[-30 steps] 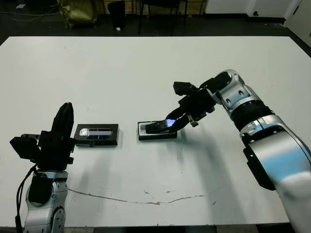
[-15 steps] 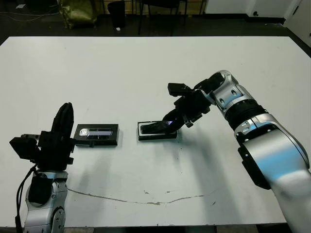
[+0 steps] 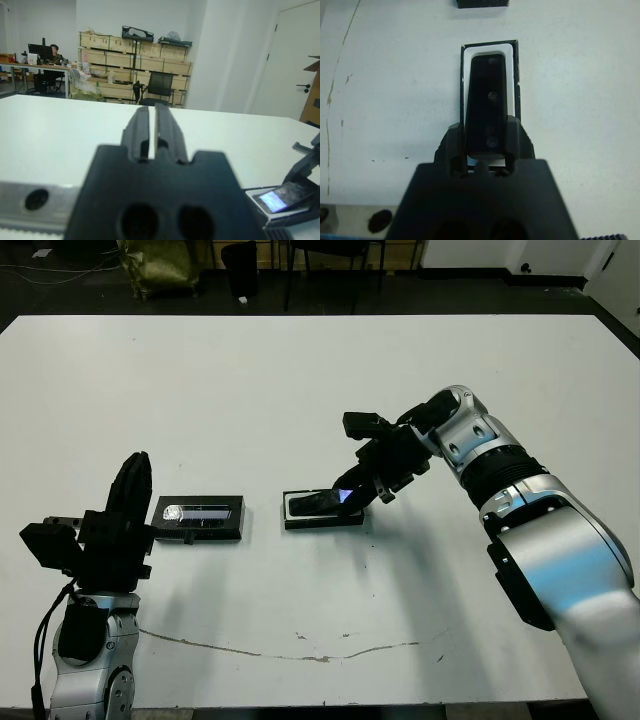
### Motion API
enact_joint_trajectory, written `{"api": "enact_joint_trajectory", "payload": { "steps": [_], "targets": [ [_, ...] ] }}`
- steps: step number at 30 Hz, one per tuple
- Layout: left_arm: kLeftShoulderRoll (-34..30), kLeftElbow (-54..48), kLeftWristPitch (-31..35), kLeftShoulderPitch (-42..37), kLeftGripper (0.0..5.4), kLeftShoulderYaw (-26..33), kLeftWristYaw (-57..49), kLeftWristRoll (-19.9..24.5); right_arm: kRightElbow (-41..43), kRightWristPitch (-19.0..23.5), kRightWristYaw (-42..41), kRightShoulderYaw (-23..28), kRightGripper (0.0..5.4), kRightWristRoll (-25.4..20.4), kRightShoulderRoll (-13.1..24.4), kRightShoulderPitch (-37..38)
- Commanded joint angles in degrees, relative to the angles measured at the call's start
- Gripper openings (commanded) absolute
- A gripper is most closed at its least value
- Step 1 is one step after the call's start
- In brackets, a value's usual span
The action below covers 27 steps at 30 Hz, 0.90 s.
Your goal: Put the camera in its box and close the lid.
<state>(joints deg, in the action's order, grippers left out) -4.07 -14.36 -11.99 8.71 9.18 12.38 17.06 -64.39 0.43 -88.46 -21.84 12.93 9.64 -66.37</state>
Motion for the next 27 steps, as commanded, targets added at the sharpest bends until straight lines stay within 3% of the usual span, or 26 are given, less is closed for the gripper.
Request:
{"api": "enact_joint_trajectory", "payload": {
  "steps": [1,5,16,22,27],
  "targets": [
    [-0.17,0.89,0.16,0.74,0.00,-0.05,0.07,-0.39,0.48,-0.64,-0.90,-0.29,0.58,-0.11,-0.49,0.17],
    [0.02,0.36,1.10,0.81,0.00,-0.13,-0.22,0.08,1.13,-3.73,-1.08,-0.56,1.46,0.10,0.02,0.23],
    [-0.13,0.20,1.13,0.65,0.00,-0.26,-0.60,-0.78,0.24,-2.29,-3.60,0.36,3.88,-0.98,-0.18,-0.31],
    [-0.20,0.61,0.79,0.60,0.00,-0.15,0.03,-0.20,0.72,-3.94,-3.32,0.06,5.23,-0.75,0.01,-0.13],
    [-0.16,0.63,0.75,0.80,0.00,-0.07,-0.14,-0.46,0.63,-2.82,-3.56,0.49,5.39,-1.17,0.22,-0.09]
  ]
}}
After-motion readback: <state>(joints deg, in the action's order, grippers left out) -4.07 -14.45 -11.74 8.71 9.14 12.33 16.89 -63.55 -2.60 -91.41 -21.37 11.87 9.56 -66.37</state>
